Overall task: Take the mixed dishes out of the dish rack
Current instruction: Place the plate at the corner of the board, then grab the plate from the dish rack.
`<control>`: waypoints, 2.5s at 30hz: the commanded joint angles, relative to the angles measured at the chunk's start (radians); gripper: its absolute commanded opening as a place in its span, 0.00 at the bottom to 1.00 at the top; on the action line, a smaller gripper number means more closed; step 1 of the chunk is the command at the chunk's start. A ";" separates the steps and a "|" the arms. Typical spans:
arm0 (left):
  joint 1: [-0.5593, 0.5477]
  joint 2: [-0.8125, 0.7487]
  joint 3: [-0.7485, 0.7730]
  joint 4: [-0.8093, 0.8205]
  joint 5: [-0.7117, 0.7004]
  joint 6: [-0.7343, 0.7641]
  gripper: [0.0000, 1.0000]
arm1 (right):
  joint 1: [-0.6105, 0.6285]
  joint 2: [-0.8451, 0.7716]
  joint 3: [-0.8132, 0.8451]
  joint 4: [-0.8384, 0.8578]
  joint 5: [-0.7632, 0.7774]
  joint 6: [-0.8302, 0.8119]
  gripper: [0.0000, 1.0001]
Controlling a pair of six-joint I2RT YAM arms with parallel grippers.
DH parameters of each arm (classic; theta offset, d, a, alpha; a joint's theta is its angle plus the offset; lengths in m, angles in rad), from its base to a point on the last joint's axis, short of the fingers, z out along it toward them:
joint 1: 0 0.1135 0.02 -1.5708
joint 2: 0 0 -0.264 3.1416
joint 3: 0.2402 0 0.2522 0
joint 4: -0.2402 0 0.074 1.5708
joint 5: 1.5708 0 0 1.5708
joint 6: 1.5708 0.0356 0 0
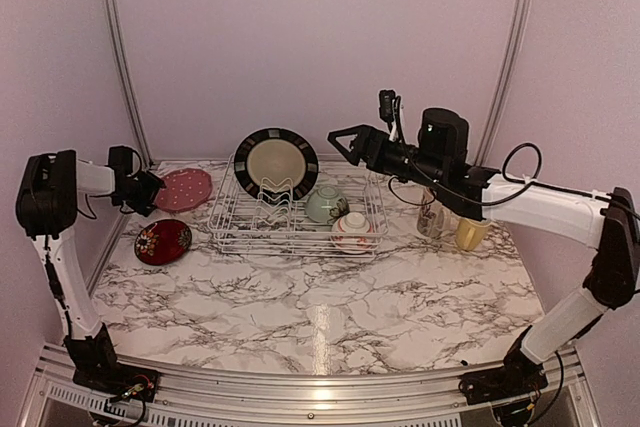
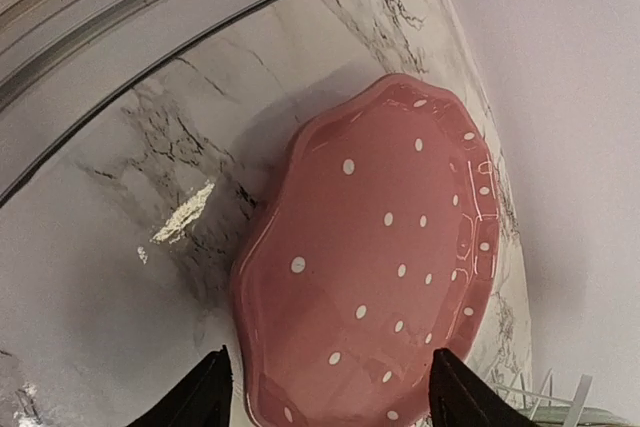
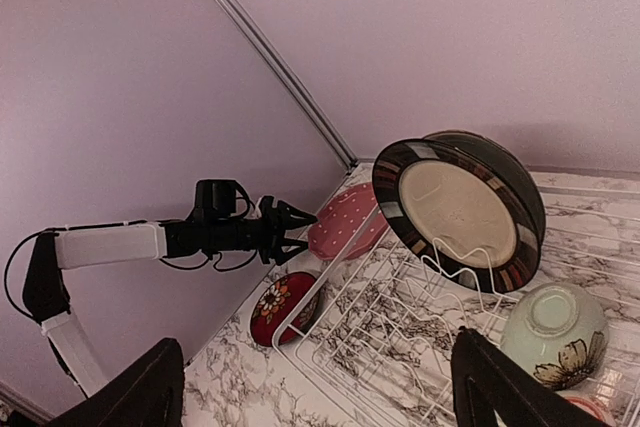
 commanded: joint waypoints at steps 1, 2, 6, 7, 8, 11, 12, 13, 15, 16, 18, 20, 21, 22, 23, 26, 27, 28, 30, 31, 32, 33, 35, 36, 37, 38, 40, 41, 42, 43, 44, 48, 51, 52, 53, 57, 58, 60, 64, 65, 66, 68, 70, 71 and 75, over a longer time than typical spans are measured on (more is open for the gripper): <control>0.017 -0.109 0.041 -0.145 -0.081 0.102 0.71 | -0.009 0.047 0.074 -0.060 0.007 -0.073 0.89; 0.019 -0.133 0.036 -0.163 -0.095 0.112 0.72 | -0.008 0.060 0.088 -0.075 0.012 -0.101 0.89; 0.020 -0.240 0.002 -0.205 -0.149 0.166 0.84 | -0.008 0.132 0.170 -0.161 0.035 -0.265 0.88; 0.020 -0.272 -0.008 -0.214 -0.159 0.184 0.87 | -0.008 0.152 0.194 -0.181 0.036 -0.330 0.88; 0.021 -0.304 -0.014 -0.223 -0.168 0.199 0.88 | -0.008 0.173 0.218 -0.205 0.036 -0.376 0.88; 0.014 -0.424 -0.057 -0.227 -0.149 0.228 0.92 | -0.010 0.235 0.295 -0.253 0.054 -0.532 0.87; 0.003 -0.468 -0.084 -0.214 -0.131 0.236 0.94 | -0.010 0.256 0.320 -0.267 0.069 -0.580 0.87; -0.008 -0.513 -0.110 -0.208 -0.118 0.244 0.96 | -0.013 0.275 0.339 -0.276 0.083 -0.627 0.86; -0.041 -0.621 -0.168 -0.202 -0.098 0.258 0.98 | -0.022 0.312 0.371 -0.277 0.092 -0.716 0.84; -0.058 -0.668 -0.202 -0.190 -0.079 0.262 0.99 | -0.029 0.328 0.385 -0.273 0.093 -0.757 0.84; -0.096 -0.765 -0.298 -0.159 -0.030 0.253 0.99 | -0.044 0.371 0.419 -0.268 0.085 -0.832 0.83; -0.143 -0.870 -0.368 -0.160 -0.017 0.238 0.99 | -0.059 0.406 0.445 -0.251 0.054 -0.903 0.82; -0.168 -0.922 -0.404 -0.160 -0.014 0.229 0.99 | -0.067 0.423 0.457 -0.241 0.033 -0.938 0.81; -0.198 -0.978 -0.441 -0.157 -0.007 0.211 0.99 | -0.076 0.442 0.468 -0.229 0.008 -0.976 0.80; -0.217 -1.030 -0.483 -0.145 0.007 0.192 0.99 | -0.086 0.462 0.477 -0.217 -0.022 -1.007 0.79; -0.269 -1.178 -0.582 -0.116 0.045 0.133 0.99 | -0.112 0.531 0.539 -0.225 -0.102 -1.081 0.76; -0.289 -1.218 -0.604 -0.114 0.053 0.119 0.99 | -0.120 0.555 0.567 -0.233 -0.121 -1.097 0.75; -0.310 -1.251 -0.623 -0.118 0.056 0.105 0.99 | -0.124 0.577 0.602 -0.239 -0.136 -1.110 0.75; -0.361 -1.312 -0.647 -0.135 0.057 0.078 0.99 | -0.130 0.619 0.651 -0.257 -0.176 -1.131 0.74; -0.383 -1.338 -0.657 -0.142 0.053 0.070 0.99 | -0.130 0.635 0.670 -0.257 -0.189 -1.137 0.73; -0.405 -1.363 -0.662 -0.151 0.042 0.063 0.99 | -0.131 0.653 0.686 -0.255 -0.198 -1.137 0.73; -0.423 -1.382 -0.667 -0.160 0.030 0.058 0.99 | -0.131 0.670 0.702 -0.251 -0.204 -1.132 0.73; -0.450 -1.410 -0.670 -0.175 0.016 0.053 0.99 | -0.131 0.700 0.729 -0.244 -0.214 -1.121 0.72; -0.458 -1.413 -0.669 -0.181 0.013 0.051 0.99 | -0.131 0.714 0.742 -0.245 -0.218 -1.115 0.71; -0.464 -1.410 -0.668 -0.187 0.012 0.047 0.99 | -0.131 0.729 0.757 -0.247 -0.223 -1.110 0.70; -0.467 -1.407 -0.666 -0.193 0.014 0.044 0.99 | -0.131 0.744 0.774 -0.248 -0.226 -1.103 0.68; -0.471 -1.401 -0.660 -0.202 0.016 0.040 0.99 | -0.131 0.777 0.804 -0.250 -0.228 -1.087 0.67; -0.472 -1.398 -0.657 -0.203 0.018 0.037 0.99 | -0.131 0.792 0.819 -0.249 -0.223 -1.082 0.66; -0.475 -1.398 -0.654 -0.203 0.018 0.036 0.99 | -0.132 0.807 0.835 -0.249 -0.217 -1.076 0.65; -0.476 -1.401 -0.651 -0.203 0.017 0.033 0.99 | -0.131 0.825 0.852 -0.252 -0.214 -1.072 0.63; -0.479 -1.404 -0.648 -0.203 0.014 0.032 0.99 | -0.130 0.843 0.873 -0.263 -0.220 -1.071 0.62; -0.485 -1.420 -0.637 -0.216 0.001 0.032 0.99 | -0.128 0.908 0.962 -0.302 -0.239 -1.067 0.45; -0.486 -1.425 -0.631 -0.237 -0.014 0.035 0.99 | -0.125 0.923 0.973 -0.285 -0.257 -1.056 0.41; -0.486 -1.427 -0.629 -0.242 -0.020 0.035 0.99 | -0.125 0.929 0.976 -0.278 -0.262 -1.054 0.41; -0.486 -1.428 -0.631 -0.243 -0.023 0.035 0.99 | -0.124 0.934 0.984 -0.275 -0.264 -1.054 0.40; -0.486 -1.427 -0.630 -0.237 -0.022 0.028 0.99 | -0.120 0.972 1.034 -0.290 -0.273 -1.051 0.36; -0.486 -1.428 -0.628 -0.237 -0.023 0.027 0.99 | -0.120 0.981 1.049 -0.296 -0.277 -1.051 0.35; -0.486 -1.428 -0.624 -0.238 -0.023 0.026 0.99 | -0.119 0.996 1.067 -0.295 -0.282 -1.049 0.34; -0.488 -1.429 -0.615 -0.243 -0.022 0.027 0.99 | -0.118 1.032 1.108 -0.293 -0.282 -1.040 0.33; -0.488 -1.430 -0.613 -0.243 -0.022 0.026 0.99 | -0.117 1.041 1.120 -0.295 -0.283 -1.040 0.33; -0.488 -1.430 -0.613 -0.244 -0.022 0.026 0.99 | -0.117 1.051 1.131 -0.296 -0.282 -1.041 0.32; -0.489 -1.430 -0.609 -0.245 -0.021 0.025 0.99 | -0.116 1.068 1.152 -0.298 -0.282 -1.044 0.32; -0.491 -1.430 -0.608 -0.246 -0.020 0.025 0.99 | -0.116 1.087 1.177 -0.304 -0.281 -1.049 0.30; -0.492 -1.430 -0.607 -0.247 -0.021 0.026 0.99 | -0.115 1.094 1.188 -0.305 -0.281 -1.051 0.29; -0.494 -1.424 -0.603 -0.247 -0.024 0.026 0.99 | -0.115 1.099 1.200 -0.305 -0.290 -1.046 0.19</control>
